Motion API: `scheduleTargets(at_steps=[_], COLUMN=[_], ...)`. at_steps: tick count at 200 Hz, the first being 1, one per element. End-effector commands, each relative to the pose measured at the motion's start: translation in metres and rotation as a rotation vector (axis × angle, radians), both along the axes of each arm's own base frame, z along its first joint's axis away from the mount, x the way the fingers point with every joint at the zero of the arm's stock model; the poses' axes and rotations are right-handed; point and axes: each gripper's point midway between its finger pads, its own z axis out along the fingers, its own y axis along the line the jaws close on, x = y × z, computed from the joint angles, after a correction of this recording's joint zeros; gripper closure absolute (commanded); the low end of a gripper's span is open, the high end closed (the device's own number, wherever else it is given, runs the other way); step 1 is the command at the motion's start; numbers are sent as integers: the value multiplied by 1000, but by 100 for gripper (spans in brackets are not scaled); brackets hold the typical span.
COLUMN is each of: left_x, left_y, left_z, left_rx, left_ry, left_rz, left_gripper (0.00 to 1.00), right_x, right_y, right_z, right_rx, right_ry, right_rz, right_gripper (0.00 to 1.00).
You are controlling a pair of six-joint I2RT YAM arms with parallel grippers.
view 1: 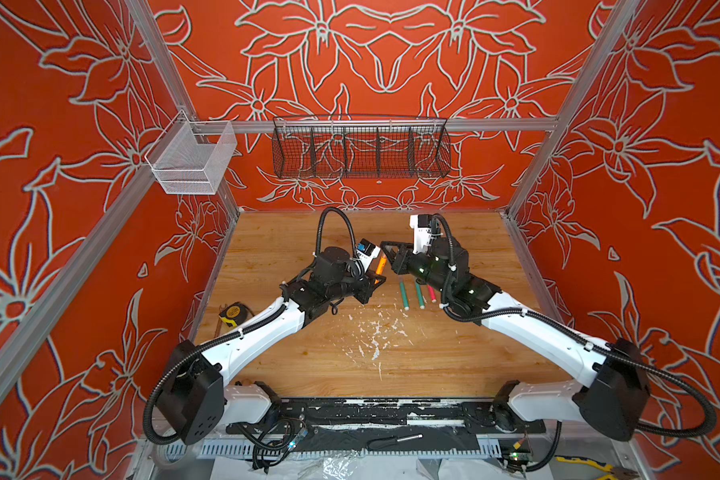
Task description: Insert the pens into the pen caps
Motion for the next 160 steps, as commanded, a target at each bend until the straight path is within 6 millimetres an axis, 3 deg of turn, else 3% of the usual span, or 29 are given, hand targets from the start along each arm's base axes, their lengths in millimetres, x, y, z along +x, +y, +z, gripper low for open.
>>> scheduleTargets(at_steps=[1,87,160], left_x=[67,78,86], left_y=[62,69,74], left_z=[185,203,232], left_rx=[-396,-438,-454], left_ry=[-487,-503,-548], left_rz=[354,389,397], left_gripper=[100,100,100], right_x=[-93,-106,-120], right_y=[17,15,14], right_z=[-130,-162,-190], right_rx=[-218,-296,-334], right_ry=[450,465,504], right_rz=[282,281,295], right_gripper=[100,100,100])
